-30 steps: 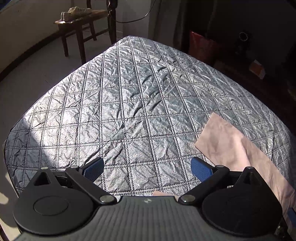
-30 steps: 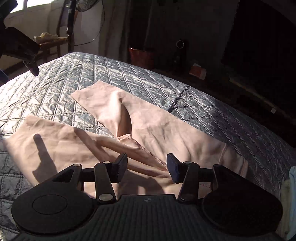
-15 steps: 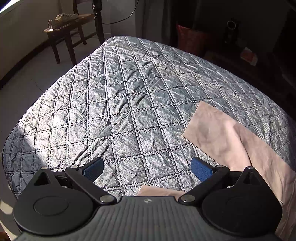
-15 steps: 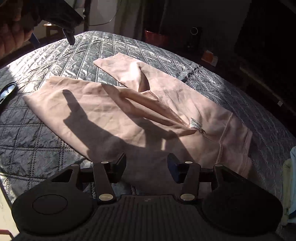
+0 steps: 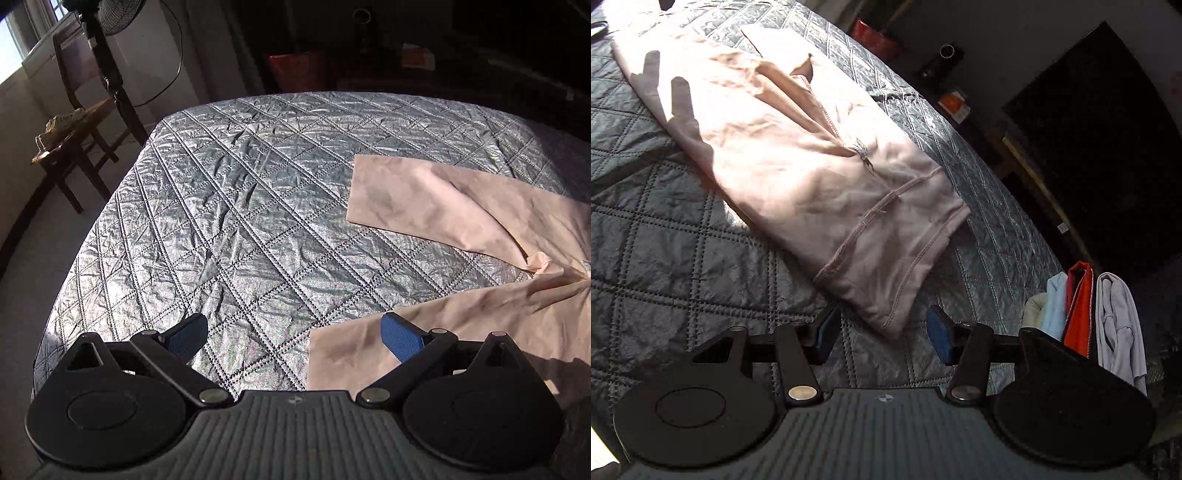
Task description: Fold clothes
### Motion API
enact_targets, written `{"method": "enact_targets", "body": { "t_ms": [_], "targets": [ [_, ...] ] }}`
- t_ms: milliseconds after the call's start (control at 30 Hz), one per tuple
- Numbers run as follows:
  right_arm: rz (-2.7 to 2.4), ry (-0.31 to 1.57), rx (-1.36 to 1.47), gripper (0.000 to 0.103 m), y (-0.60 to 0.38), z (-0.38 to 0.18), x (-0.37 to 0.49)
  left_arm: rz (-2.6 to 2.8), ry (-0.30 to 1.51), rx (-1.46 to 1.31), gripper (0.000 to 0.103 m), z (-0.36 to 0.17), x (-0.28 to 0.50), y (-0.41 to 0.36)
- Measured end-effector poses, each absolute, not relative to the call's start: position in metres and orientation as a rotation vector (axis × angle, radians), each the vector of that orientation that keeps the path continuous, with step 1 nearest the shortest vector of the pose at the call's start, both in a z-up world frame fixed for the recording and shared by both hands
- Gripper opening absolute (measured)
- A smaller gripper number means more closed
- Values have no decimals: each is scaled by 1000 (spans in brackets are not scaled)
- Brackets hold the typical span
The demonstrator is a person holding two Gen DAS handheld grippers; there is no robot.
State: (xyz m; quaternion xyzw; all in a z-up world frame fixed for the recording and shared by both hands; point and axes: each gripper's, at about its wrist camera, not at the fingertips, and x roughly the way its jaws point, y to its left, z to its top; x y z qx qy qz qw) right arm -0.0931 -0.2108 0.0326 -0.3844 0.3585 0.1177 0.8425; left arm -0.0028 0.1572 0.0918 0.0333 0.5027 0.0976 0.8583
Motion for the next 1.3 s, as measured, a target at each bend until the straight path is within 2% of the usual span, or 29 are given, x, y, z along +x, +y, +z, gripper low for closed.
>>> {"method": "enact_targets", "body": {
  "t_ms": [133,533,633,767,867,967,1067,1133,1200,1300],
  "targets": [
    [273,749,-905,62,-211,27,-97,98,1035,232,94,76,-37,145],
    [262,719,-899,65,-221,18,-94,-53,957,664,95,31,-94,111],
    [257,726,-850,65,-224,20,-94,-106,898,730,85,30,-102,102],
    [258,722,-803,64,-224,21,-92,-156,902,682,83,32,-95,107],
    [269,711,-786,65,-221,23,-90,-219,873,690,85,30,-90,113],
    [262,712,-760,65,-222,22,-86,-271,818,736,97,27,-89,117],
    [238,720,-689,65,-228,23,-82,-303,780,758,98,25,-86,118],
    [229,729,-645,65,-233,24,-80,-309,772,766,95,24,-84,115],
    [226,731,-621,65,-236,23,-81,-332,778,750,82,25,-83,115],
    [222,732,-605,65,-238,23,-80,-361,807,687,74,27,-79,120]
  ]
}}
